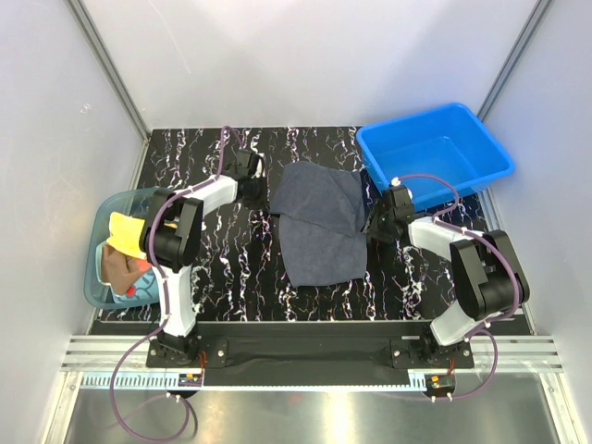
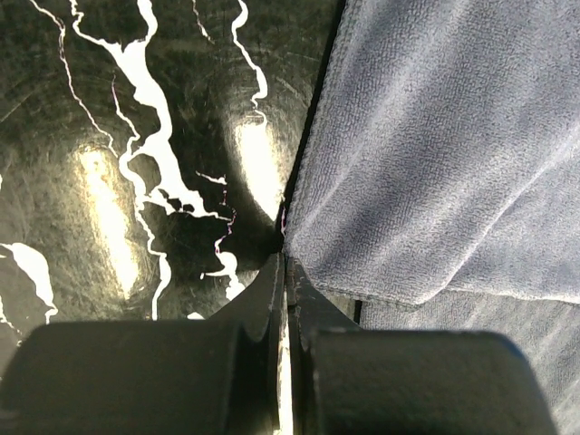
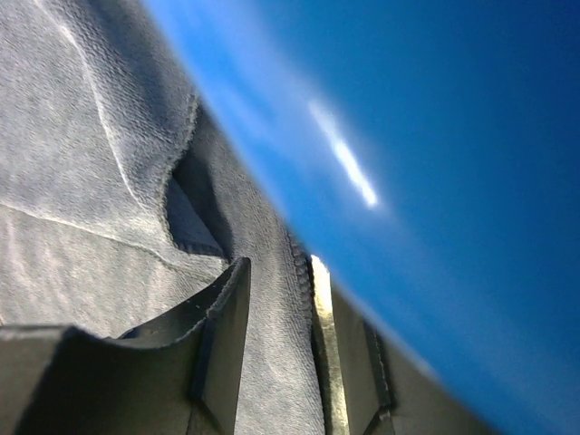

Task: Fold and stack the towels
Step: Flatten out the crumpled towel

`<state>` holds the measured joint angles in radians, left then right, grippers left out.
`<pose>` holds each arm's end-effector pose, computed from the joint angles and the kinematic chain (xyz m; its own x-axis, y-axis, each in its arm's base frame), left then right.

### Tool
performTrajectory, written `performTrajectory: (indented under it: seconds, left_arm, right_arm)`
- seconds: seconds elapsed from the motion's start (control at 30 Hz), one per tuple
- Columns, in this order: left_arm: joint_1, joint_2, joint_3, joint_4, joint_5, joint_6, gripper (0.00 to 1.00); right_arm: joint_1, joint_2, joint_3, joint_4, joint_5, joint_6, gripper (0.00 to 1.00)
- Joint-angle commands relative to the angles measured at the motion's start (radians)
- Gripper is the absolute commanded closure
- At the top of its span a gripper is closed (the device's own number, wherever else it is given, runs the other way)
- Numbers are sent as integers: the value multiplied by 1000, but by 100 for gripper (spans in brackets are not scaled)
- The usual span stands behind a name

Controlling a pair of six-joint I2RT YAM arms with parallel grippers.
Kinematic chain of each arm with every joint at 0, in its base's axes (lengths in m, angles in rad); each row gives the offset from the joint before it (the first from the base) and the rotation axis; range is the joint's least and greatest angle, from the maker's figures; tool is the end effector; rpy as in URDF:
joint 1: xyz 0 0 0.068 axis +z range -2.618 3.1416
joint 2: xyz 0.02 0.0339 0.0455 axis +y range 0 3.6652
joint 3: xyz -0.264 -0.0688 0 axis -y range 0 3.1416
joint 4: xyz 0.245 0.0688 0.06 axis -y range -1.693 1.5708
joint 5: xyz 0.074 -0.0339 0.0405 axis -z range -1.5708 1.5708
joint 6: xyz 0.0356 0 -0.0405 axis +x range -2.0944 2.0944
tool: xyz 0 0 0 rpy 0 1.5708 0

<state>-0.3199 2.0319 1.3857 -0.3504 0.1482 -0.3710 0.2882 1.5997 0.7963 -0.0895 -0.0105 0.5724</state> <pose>0.4051 -0.1397 0.1586 -0.8832 -0.0852 -0.4613 0.0719 0.9472 -0.3125 0.2968 0.0884 0.1573 -0.7851 0.3322 -0.5228 0.1603 0.9242 0.3466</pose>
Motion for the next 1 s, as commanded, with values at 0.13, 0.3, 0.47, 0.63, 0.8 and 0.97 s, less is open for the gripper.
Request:
performTrajectory:
  seconds: [0.13,0.3,0.47,0.63,0.8,0.97]
  left_arm:
    - [-2,-78,7,19,1,-5,100]
    - [-4,-101,-8,31,5,-11,100]
    - [-5,-113,-14,25,7,-14,100]
    - [-8,-130,-19,2,-28,-23,100]
    - [-8,-125,-20,-18,-56,-40,100]
    - [-5,-130,-37,-1,-56,-52,100]
  right_arm:
    - [-17,2,98,-12,46,-80,51]
    - [-38,26,193,-33,87,-114,52]
    - [-73,80,273,-91,87,-128,53]
    - [-72,-1,258,-112,-70,-132,53]
    - [-47,-69,173,-76,-190,-86,53]
    - [2,-50,92,33,-215,-46,52]
